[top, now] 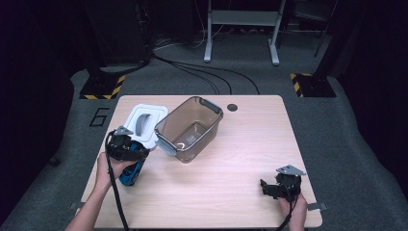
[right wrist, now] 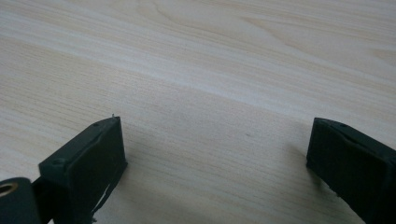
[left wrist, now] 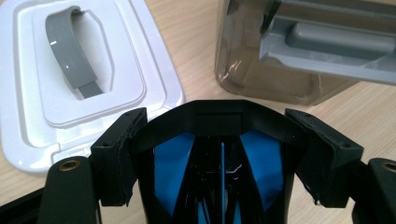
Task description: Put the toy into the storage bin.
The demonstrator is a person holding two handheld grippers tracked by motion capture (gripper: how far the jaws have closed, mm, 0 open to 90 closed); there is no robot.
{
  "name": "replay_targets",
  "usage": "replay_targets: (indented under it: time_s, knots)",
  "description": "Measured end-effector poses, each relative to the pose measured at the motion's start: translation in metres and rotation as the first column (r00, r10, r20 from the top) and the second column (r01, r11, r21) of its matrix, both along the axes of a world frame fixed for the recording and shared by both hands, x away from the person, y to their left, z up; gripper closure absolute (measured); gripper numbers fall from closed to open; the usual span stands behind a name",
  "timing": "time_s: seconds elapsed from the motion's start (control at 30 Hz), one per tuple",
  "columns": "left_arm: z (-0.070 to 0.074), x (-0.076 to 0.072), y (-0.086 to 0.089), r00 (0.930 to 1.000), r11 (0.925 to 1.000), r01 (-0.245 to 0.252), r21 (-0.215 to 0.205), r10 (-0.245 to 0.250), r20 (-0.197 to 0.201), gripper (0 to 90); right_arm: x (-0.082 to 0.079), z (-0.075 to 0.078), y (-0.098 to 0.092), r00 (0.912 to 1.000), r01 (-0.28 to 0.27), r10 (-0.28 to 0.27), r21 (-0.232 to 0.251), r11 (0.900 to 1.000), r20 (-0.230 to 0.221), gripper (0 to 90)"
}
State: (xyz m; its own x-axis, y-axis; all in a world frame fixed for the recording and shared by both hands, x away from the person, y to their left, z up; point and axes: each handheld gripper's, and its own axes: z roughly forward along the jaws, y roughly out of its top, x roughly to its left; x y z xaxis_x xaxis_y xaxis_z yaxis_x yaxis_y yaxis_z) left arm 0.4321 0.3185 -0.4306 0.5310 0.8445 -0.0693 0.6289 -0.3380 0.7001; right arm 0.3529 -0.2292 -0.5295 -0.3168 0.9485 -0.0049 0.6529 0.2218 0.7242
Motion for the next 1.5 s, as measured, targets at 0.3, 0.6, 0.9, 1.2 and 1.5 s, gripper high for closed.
replay_targets:
  time_s: [0.3,0.6,0.9,1.2,1.5]
  knots:
    - [0.009,0.003,0.000,0.9999,1.0000,0.004,0.003,-0.004,0.013,25.0,0.000,0.000,0.000,1.0000,0.000,0.000,0.000,1.000,0.000,3.5]
    - [0.016,0.008,0.002,0.9997,1.0000,-0.008,-0.003,0.008,0.025,25.0,0.000,0.000,0.000,1.0000,0.000,0.000,-0.001,1.000,0.000,3.5]
    - [0.024,0.014,0.005,0.9994,0.9999,-0.015,-0.001,0.015,0.030,25.0,0.000,0.000,0.000,1.0000,0.000,0.000,0.000,1.000,0.000,3.5]
    - [0.034,0.020,0.006,0.9987,0.9997,-0.022,0.005,0.022,0.045,25.1,0.000,0.000,0.000,1.0000,0.000,0.000,0.000,1.000,0.000,3.5]
    - [0.043,0.033,0.006,0.9983,0.9993,-0.034,0.018,0.033,0.047,25.1,0.000,0.000,0.000,1.0000,0.000,0.000,0.000,1.000,0.000,3.5]
